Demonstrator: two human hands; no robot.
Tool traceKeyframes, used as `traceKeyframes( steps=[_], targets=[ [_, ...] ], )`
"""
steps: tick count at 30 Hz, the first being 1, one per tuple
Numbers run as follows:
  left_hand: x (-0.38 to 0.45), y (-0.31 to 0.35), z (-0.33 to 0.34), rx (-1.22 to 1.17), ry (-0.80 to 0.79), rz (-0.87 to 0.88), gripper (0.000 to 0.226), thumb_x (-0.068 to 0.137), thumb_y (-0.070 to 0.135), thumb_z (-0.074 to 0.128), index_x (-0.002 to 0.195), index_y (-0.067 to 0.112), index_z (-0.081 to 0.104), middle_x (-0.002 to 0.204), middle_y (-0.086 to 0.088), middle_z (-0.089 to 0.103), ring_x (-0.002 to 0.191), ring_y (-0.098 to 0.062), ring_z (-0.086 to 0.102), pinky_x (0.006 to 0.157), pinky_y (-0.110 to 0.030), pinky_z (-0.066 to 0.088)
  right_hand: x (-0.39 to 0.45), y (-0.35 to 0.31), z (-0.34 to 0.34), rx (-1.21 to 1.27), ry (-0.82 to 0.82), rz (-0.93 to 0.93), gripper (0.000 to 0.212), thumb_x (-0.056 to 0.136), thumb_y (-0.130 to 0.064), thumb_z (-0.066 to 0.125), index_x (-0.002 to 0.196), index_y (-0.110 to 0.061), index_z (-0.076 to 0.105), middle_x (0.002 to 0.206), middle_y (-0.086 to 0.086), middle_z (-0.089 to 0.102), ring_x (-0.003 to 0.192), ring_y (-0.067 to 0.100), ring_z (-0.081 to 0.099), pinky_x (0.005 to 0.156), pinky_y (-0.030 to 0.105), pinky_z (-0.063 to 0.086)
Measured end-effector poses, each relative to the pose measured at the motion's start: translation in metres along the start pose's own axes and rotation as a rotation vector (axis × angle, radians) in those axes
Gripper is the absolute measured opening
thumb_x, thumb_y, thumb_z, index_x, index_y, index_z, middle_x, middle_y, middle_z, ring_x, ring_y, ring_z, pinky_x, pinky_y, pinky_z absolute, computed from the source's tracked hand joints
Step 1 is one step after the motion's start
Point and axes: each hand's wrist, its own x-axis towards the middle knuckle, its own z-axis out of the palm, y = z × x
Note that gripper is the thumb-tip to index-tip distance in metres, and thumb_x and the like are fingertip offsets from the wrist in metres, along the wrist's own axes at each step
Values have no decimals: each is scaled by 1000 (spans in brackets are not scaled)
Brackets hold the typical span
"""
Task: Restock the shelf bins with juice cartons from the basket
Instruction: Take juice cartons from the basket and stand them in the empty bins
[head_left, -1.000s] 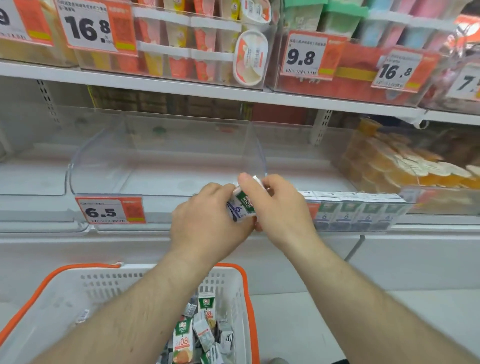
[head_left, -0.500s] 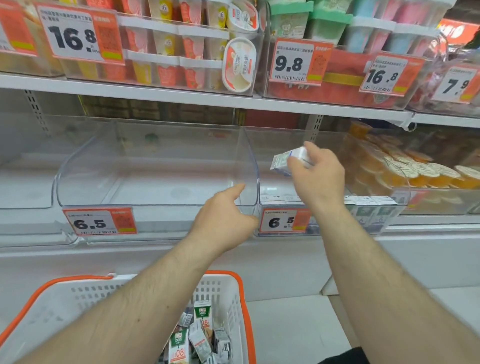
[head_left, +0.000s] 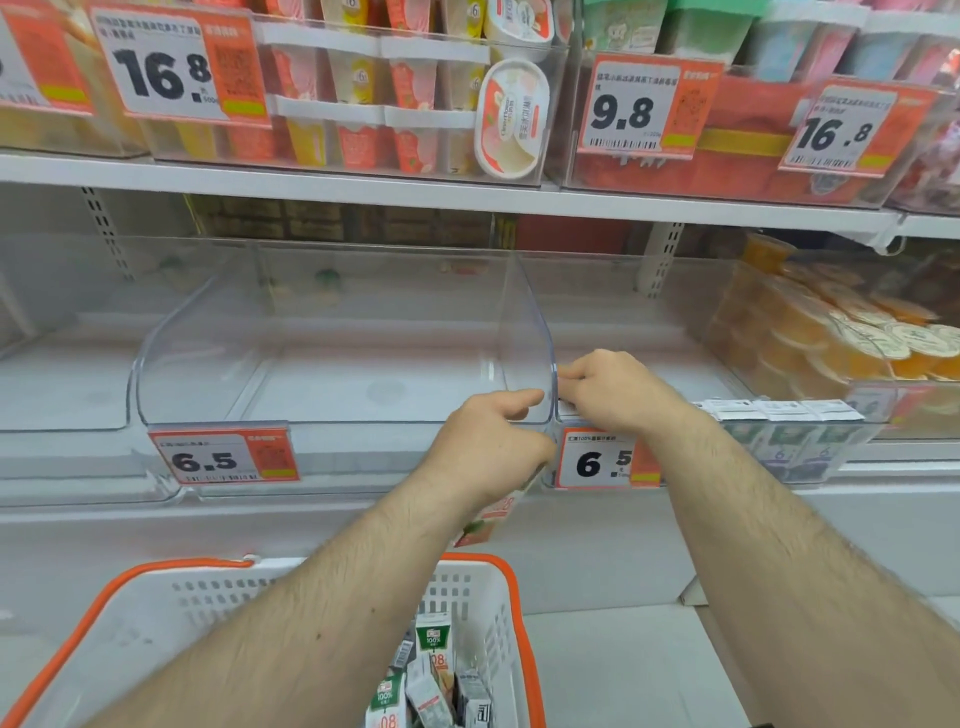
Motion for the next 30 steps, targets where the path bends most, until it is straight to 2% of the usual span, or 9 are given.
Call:
traceKeyframes(
  steps=[3, 6, 8, 10, 14, 18, 21, 24, 30],
  targets=[
    [3, 1, -5, -115, -35, -27, 63, 78, 9, 64, 137, 31, 55, 137, 10, 56, 116, -12, 57, 102, -32, 45, 3, -1, -2, 91, 8, 5, 44, 102, -31, 39, 63, -13, 46, 70, 0, 51, 77, 25, 47, 69, 37, 38],
    [3, 3, -11, -215, -76, -46, 61, 82, 7, 63, 137, 31, 54, 134, 10, 58, 101, -11, 65, 94, -35, 53, 6, 4, -2, 178, 2, 14, 47, 103, -40, 33, 67, -13, 46, 77, 2, 58, 77, 21, 50, 72, 37, 39],
    [3, 3, -15, -296, -83, -69, 57, 83, 6, 62, 135, 30, 56, 120, 11, 64, 88, -12, 69, 84, -32, 54, 8, 5, -2, 181, -40, 21, 46, 103, -43, 28, 88, -16, 63, 106, 2, 67, 98, 20, 57, 89, 39, 44],
    [4, 2, -17, -368, -84, -98, 52, 83, 6, 61, 129, 30, 59, 92, 11, 69, 82, -20, 68, 77, -34, 53, 9, 3, -4, 198, -78, 57, 48, 104, -44, 25, 130, -22, 59, 144, 0, 52, 130, 22, 47, 109, 40, 34],
    [7, 7, -20, -384, -107, -178, 48, 81, 7, 60, 122, 32, 60, 72, 3, 72, 81, -31, 62, 75, -40, 48, 20, 2, -9, 210, -158, 117, 51, 106, -43, 25, 150, -21, 40, 158, 0, 35, 144, 21, 32, 115, 38, 23],
    [3, 26, -18, -368, -186, -266, 27, 86, 8, 54, 92, 30, 69, 95, -15, 70, 82, -32, 59, 70, -32, 48, 33, 0, -8, 99, -238, 128, 48, 104, -44, 31, 138, -19, 55, 147, 3, 50, 131, 24, 47, 106, 37, 34],
    [7, 30, -18, -364, -208, -295, 34, 87, 7, 53, 71, 28, 75, 104, -21, 71, 83, -32, 61, 65, -29, 49, 40, 1, -5, 39, -248, 90, 38, 101, -36, 37, 106, -17, 68, 123, 7, 66, 100, 22, 60, 90, 37, 45],
    [11, 27, -16, -373, -184, -295, 26, 87, 10, 55, 96, 31, 65, 103, -16, 73, 82, -30, 64, 65, -30, 51, 38, 2, -8, 99, -247, 107, 35, 98, -30, 42, 97, -10, 70, 101, 10, 71, 80, 21, 61, 77, 36, 46],
    [12, 24, -14, -356, -190, -251, 31, 87, 11, 55, 106, 34, 62, 99, -14, 74, 80, -28, 66, 69, -33, 53, 34, -2, -10, 175, -254, 146, 32, 96, -28, 44, 93, -9, 70, 84, 7, 70, 69, 21, 58, 69, 34, 43]
  ],
)
